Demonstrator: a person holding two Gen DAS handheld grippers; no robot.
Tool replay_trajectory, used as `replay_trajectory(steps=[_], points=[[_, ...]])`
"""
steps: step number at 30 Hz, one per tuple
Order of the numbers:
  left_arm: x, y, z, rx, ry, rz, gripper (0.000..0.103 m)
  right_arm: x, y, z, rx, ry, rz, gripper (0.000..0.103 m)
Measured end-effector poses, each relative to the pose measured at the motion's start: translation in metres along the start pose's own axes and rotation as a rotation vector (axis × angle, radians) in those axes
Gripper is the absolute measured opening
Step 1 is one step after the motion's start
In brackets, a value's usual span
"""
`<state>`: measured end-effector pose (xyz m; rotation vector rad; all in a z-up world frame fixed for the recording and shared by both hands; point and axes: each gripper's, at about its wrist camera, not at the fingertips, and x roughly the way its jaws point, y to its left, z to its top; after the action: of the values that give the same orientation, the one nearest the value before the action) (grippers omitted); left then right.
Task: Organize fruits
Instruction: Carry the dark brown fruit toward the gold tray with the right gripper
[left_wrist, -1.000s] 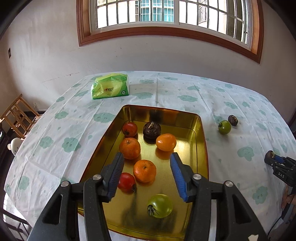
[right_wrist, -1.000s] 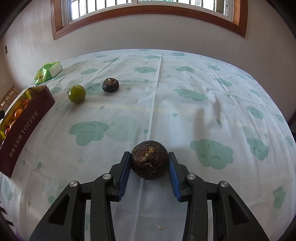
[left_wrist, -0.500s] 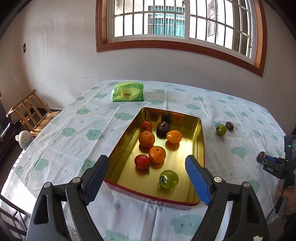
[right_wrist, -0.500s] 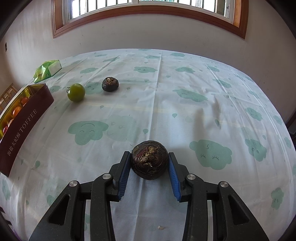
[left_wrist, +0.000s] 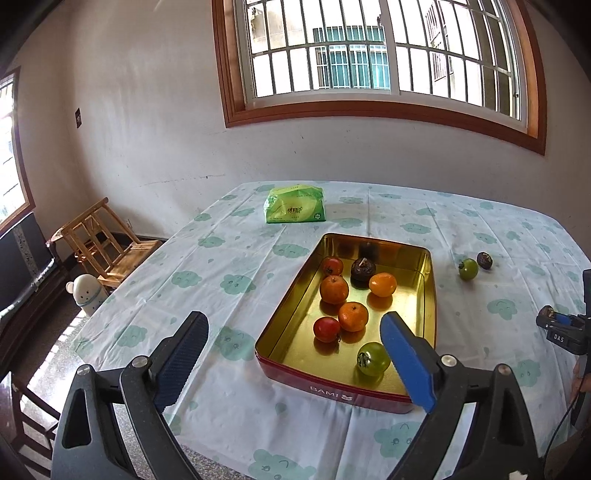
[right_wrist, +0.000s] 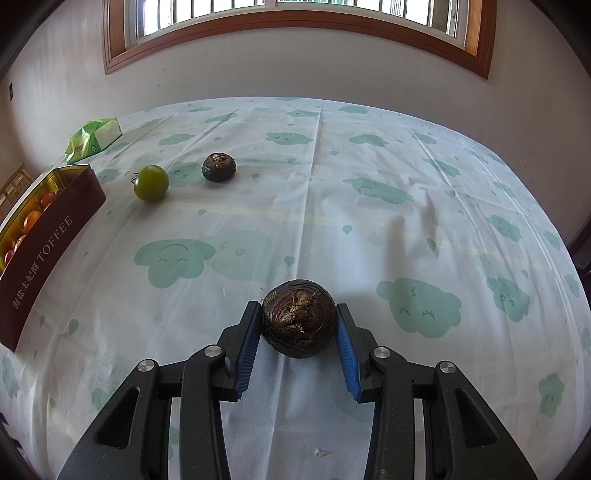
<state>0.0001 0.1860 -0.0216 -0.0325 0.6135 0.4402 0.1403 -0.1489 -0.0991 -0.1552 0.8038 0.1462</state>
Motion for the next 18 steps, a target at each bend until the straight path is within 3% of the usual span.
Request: replay_trajectory(steps=[18], points=[[-0.0048,-0.0057,0.0,0.033,-0.025,0.048,0.096,-0.0003,0.0004,-0.0003,-0.002,-0.001,-0.003,0.041]])
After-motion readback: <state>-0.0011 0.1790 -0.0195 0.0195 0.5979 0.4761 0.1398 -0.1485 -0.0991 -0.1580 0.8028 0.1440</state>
